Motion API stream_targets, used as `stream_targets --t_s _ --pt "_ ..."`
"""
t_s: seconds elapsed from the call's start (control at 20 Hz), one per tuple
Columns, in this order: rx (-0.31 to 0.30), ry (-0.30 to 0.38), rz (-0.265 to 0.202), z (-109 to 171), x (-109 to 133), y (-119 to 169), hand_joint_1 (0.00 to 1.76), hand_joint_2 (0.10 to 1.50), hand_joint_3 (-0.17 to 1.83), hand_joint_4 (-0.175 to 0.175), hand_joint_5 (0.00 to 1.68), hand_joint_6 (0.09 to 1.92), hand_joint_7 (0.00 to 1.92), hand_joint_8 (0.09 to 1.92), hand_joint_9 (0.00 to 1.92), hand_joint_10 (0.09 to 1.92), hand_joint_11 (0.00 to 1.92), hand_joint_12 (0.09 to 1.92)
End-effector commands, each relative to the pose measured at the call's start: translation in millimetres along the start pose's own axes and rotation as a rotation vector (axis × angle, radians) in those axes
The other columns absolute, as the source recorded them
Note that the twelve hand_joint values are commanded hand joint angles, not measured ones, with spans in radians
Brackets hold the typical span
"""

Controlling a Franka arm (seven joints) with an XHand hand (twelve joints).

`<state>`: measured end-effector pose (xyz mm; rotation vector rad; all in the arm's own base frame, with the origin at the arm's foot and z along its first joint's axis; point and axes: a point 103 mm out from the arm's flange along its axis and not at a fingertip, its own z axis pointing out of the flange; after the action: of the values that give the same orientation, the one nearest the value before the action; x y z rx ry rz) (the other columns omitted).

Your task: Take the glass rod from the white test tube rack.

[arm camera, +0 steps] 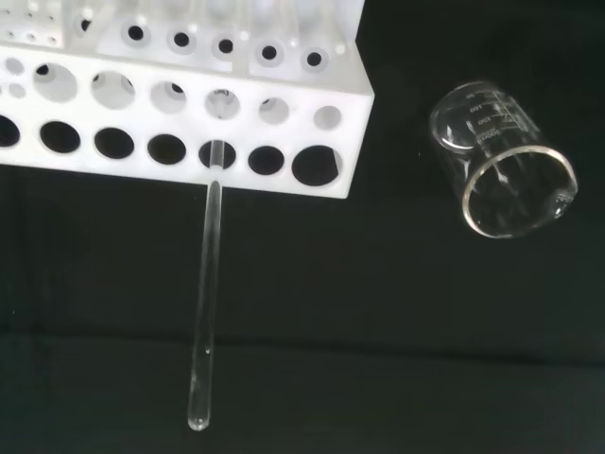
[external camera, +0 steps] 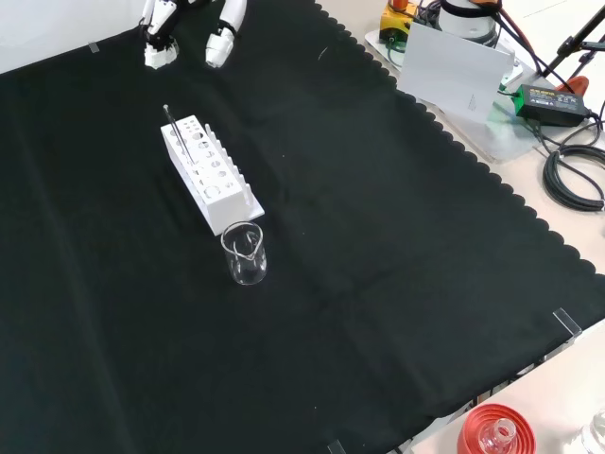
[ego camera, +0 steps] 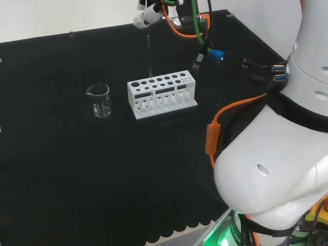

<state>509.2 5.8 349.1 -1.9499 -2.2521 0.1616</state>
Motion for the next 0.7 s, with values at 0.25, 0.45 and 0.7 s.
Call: stream_targets --t_s 0.25,0.45,0.7 --pt "0.033 0.042 -0.026 30 -14 33 0.59 1.11 -0.17 -0.092 0.28 0.7 0.66 0.82 0.85 0.72 0.67 1.3" --pt "0.037 0.042 -0.041 34 -15 37 0.58 1.11 -0.17 -0.093 0.28 0.71 0.66 0.82 0.85 0.72 0.67 1.3" --pt "0.034 0.04 -0.066 39 -19 42 0.58 1.11 -0.17 -0.094 0.28 0.72 0.67 0.82 0.86 0.72 0.67 1.3"
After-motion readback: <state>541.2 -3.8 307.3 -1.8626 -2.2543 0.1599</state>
